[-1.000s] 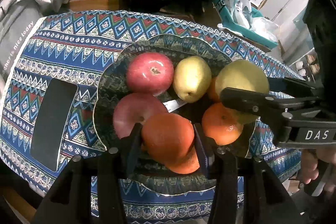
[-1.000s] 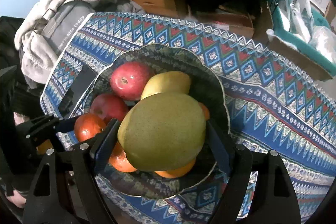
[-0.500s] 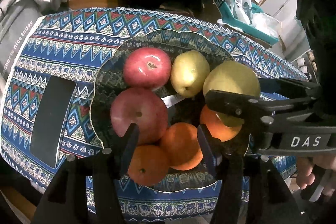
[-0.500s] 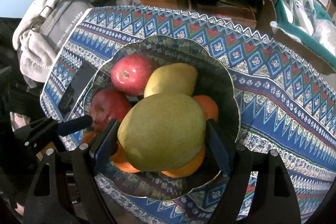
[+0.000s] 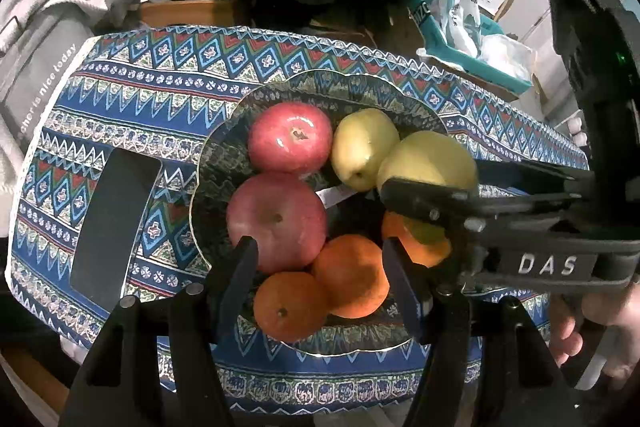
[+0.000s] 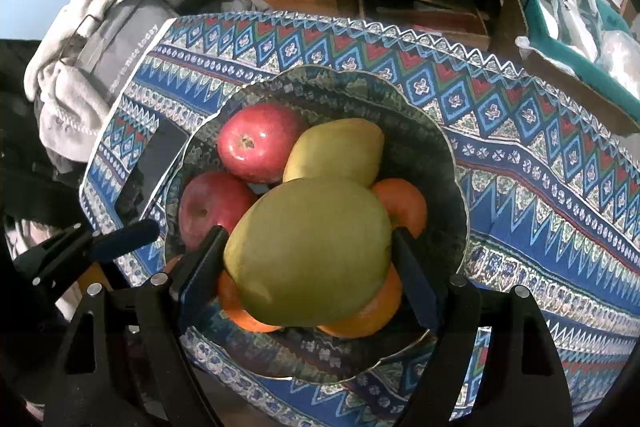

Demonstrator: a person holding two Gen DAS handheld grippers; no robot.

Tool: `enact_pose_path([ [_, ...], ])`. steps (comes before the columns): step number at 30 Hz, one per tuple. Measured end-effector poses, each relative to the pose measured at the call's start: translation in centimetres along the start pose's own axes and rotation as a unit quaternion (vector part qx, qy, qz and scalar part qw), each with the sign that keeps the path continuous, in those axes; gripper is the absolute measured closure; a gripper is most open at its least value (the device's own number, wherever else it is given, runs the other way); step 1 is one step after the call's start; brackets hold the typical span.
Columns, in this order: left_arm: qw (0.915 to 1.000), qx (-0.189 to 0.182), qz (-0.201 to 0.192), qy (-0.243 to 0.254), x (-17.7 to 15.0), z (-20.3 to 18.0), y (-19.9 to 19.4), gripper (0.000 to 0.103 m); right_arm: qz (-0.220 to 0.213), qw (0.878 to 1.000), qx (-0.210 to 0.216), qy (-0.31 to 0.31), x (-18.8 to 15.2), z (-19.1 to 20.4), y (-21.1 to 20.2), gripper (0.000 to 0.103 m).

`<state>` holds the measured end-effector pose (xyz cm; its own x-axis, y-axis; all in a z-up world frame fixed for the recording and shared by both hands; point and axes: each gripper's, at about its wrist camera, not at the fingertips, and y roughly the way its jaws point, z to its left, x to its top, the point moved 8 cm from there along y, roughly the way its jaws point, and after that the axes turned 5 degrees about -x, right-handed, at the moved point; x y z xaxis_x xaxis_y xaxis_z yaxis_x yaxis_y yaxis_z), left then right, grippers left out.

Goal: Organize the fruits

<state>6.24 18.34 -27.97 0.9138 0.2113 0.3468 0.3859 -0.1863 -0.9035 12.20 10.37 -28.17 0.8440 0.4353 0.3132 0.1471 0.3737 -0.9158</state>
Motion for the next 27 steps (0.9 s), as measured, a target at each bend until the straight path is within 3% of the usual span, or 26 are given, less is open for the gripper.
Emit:
enact_pose_path([
  [8,0.9999,-0.005,-0.003,-0.010,0.1,-0.1,-1.0,0.035,-0.041,0.999,0.008,-0.003,1.6,0.8,-3.7,0.022],
  [19,0.9990,-0.014,-0.040,-0.010,0.4,-1.9,-5.3,0.035,-0.088,0.994,-0.061,-0.036,1.3,-0.7,-8.7,0.022],
  [27,0.9964,-0.002,-0.084,0.010,1.3,-3.6,-8.7,0.026,-0.123,0.989,-0.074,-0.039,0.7,-1.6,-13.2,0.022],
])
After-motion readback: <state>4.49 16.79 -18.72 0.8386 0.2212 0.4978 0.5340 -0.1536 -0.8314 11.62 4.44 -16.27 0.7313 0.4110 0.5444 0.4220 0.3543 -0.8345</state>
